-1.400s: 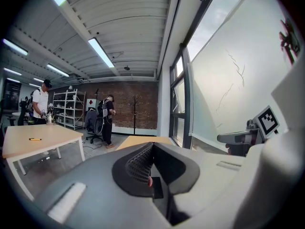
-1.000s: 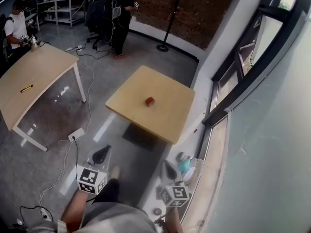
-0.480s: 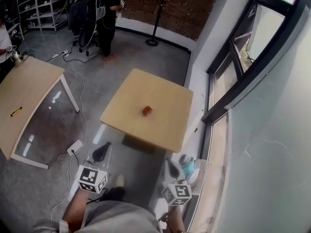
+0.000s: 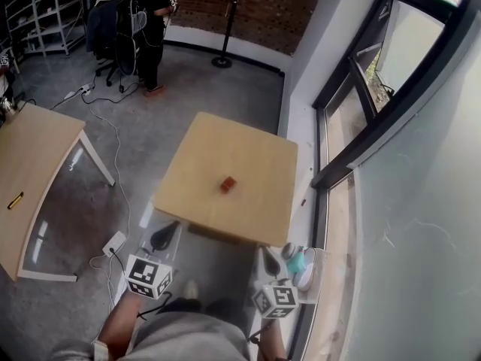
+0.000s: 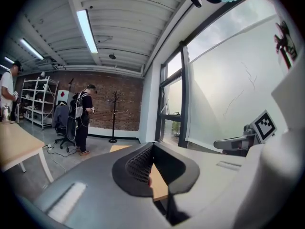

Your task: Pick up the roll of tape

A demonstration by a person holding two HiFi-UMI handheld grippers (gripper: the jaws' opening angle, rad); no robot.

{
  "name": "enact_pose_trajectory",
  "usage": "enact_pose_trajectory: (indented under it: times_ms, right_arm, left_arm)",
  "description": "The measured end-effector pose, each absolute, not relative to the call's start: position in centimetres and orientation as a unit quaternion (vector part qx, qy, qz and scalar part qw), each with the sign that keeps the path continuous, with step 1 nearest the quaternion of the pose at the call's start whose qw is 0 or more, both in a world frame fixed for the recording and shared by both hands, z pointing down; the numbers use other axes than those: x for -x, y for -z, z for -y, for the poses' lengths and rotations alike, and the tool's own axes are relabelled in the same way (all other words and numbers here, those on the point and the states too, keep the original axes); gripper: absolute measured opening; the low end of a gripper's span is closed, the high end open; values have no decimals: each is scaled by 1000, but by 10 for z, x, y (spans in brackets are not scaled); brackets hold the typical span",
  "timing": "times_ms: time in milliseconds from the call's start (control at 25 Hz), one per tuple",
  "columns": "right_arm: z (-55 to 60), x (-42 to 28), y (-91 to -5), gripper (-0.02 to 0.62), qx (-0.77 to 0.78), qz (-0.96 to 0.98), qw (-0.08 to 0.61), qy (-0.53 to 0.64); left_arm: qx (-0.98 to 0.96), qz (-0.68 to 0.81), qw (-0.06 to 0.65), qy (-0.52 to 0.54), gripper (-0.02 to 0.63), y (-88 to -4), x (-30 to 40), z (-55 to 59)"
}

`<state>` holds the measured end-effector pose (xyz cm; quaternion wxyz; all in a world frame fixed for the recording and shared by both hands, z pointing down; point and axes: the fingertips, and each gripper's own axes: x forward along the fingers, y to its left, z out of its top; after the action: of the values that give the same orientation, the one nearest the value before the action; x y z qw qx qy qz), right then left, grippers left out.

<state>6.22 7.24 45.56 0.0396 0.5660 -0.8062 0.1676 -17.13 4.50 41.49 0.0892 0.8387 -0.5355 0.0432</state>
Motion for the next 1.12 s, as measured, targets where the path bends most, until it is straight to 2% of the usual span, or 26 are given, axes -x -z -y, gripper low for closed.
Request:
enact_pose_trajectory:
  times_ms: [1120]
  right_arm:
    - [51,-97,-521,14,-616,760,54,-200]
  left_arm:
    - [-868,474,109,-99,0,-494,132,105]
